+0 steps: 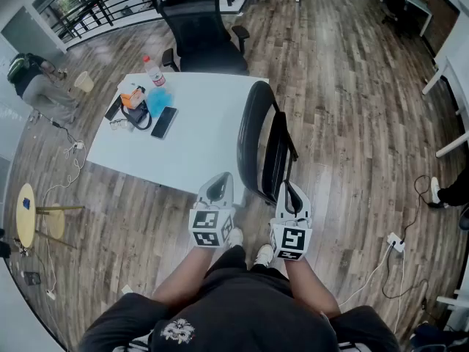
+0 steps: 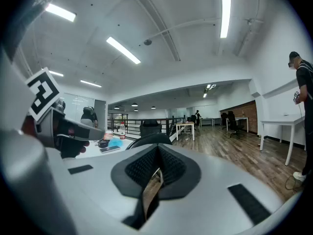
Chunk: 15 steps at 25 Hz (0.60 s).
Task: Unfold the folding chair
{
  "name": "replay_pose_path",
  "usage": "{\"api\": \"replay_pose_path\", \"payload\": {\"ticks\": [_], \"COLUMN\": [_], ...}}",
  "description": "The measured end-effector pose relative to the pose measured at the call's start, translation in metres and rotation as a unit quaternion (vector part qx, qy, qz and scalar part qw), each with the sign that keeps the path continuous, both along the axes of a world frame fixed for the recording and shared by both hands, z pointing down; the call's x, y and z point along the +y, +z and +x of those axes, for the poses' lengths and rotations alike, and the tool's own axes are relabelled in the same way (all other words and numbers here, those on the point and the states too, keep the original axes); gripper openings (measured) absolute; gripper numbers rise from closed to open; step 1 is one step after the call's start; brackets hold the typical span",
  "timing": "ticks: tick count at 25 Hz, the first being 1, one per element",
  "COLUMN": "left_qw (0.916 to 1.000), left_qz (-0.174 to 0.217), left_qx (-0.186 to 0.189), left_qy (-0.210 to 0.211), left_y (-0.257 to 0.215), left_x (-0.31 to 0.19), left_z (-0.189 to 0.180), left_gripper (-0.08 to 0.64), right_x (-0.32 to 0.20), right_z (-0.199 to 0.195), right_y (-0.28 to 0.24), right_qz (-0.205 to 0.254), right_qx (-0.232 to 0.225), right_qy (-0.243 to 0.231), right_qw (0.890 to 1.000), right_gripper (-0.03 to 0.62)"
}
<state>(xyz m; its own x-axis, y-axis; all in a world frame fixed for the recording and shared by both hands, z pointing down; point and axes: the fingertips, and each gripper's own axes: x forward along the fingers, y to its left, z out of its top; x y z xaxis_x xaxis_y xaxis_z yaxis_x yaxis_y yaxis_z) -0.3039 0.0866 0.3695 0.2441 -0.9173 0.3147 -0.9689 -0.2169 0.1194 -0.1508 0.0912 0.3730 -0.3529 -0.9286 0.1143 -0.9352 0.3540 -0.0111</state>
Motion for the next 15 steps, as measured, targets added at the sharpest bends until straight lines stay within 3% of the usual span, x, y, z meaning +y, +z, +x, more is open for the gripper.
{"api": "replay_pose_path", "payload": {"ticks": [4,8,12,13,14,15], "left_qw": [0.9997,0.9996,0.9982,0.9973,0.9959,0.9943], "left_qz": [0.007,-0.026,-0.050,-0.055,-0.062,-0.067], "left_qx": [0.016,-0.001,-0.002,0.003,0.007,0.011], "left_qy": [0.019,0.009,0.033,0.049,0.066,0.082], "left_y": [0.005,0.020,0.025,0.026,0.027,0.027], "left_x": [-0.040,-0.079,-0.114,-0.121,-0.127,-0.134], "left_z": [-0.004,-0.017,-0.020,-0.016,-0.011,-0.007], "left_gripper": [0.005,0.005,0.006,0.023,0.139,0.200], "right_x": [-0.038,-0.072,-0.108,-0.115,-0.123,-0.131], "right_z": [-0.015,-0.029,-0.043,-0.044,-0.045,-0.047], "right_y": [0.017,0.036,0.063,0.072,0.083,0.094], "right_qz": [-0.016,-0.042,-0.078,-0.092,-0.107,-0.124], "right_qx": [0.010,0.041,0.059,0.063,0.067,0.070], "right_qy": [0.002,0.005,0.019,0.022,0.024,0.024], "right_qw": [1.000,0.998,0.995,0.994,0.992,0.990], "right_gripper": [0.015,0.015,0.015,0.015,0.015,0.015]}}
